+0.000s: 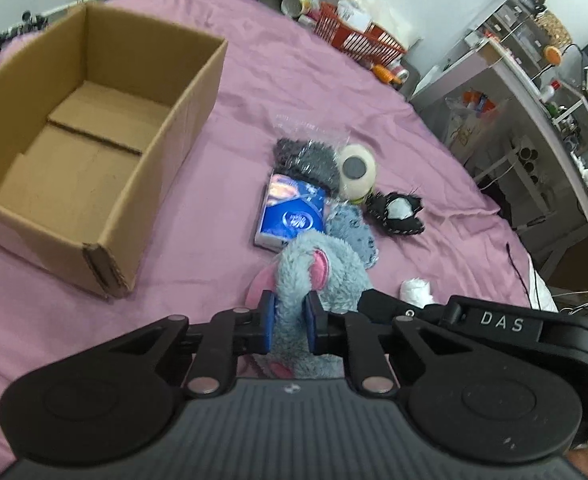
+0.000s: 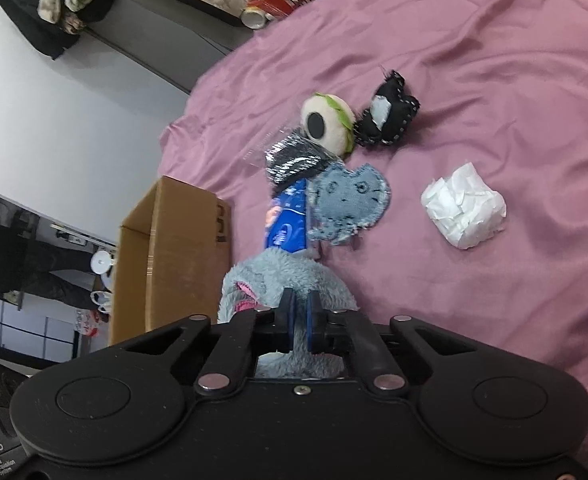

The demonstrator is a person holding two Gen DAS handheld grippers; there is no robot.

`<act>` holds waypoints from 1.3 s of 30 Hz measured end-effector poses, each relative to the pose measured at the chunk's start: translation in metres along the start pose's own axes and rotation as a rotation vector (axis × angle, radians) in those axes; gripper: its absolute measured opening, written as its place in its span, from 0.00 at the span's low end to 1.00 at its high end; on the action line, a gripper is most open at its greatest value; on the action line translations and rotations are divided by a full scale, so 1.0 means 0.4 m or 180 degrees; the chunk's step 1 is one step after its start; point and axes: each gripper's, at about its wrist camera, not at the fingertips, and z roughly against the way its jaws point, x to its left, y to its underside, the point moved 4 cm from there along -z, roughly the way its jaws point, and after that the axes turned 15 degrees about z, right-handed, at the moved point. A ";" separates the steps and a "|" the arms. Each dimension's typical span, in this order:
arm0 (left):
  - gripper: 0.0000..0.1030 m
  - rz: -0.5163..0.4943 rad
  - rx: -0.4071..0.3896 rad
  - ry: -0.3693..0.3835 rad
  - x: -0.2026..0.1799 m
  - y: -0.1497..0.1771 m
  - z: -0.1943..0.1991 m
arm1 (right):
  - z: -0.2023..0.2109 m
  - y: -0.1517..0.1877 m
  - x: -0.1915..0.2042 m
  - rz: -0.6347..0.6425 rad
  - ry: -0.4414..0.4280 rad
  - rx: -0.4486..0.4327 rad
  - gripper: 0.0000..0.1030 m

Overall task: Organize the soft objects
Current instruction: 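Carry the plush toy in the left gripper over the cardboard box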

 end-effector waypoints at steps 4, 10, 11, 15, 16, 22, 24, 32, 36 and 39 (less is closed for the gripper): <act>0.14 -0.0008 -0.0056 0.0058 -0.011 -0.001 0.040 | 0.035 0.004 0.023 0.0095 -0.0030 -0.0109 0.05; 0.09 -0.0029 -0.0189 0.0161 -0.027 -0.004 0.104 | 0.071 0.009 0.065 0.0204 -0.0074 -0.0247 0.05; 0.09 -0.0060 -0.0208 0.0144 -0.030 -0.004 0.110 | 0.076 0.011 0.072 0.0226 -0.0077 -0.0272 0.05; 0.04 -0.0030 -0.0175 0.0124 -0.023 -0.002 0.115 | 0.080 0.020 0.086 0.0238 -0.0029 -0.0287 0.04; 0.04 -0.0026 -0.0183 0.0141 -0.021 0.000 0.119 | 0.086 0.021 0.091 0.0257 -0.0031 -0.0315 0.04; 0.03 -0.0056 -0.0299 0.0260 -0.021 -0.008 0.167 | 0.117 0.011 0.128 0.0362 -0.0092 -0.0485 0.04; 0.03 -0.0064 -0.0376 0.0289 -0.024 -0.020 0.190 | 0.125 0.004 0.145 0.0355 -0.0164 -0.0524 0.04; 0.03 -0.0062 -0.0535 0.0338 -0.013 -0.071 0.257 | 0.117 -0.020 0.229 0.0571 -0.0205 -0.0632 0.04; 0.03 -0.0035 -0.0602 0.0352 0.000 -0.103 0.278 | 0.099 -0.033 0.264 0.0636 -0.0221 -0.0632 0.04; 0.03 -0.0027 -0.0628 0.0324 0.014 -0.126 0.285 | 0.081 -0.043 0.288 0.0656 -0.0245 -0.0621 0.04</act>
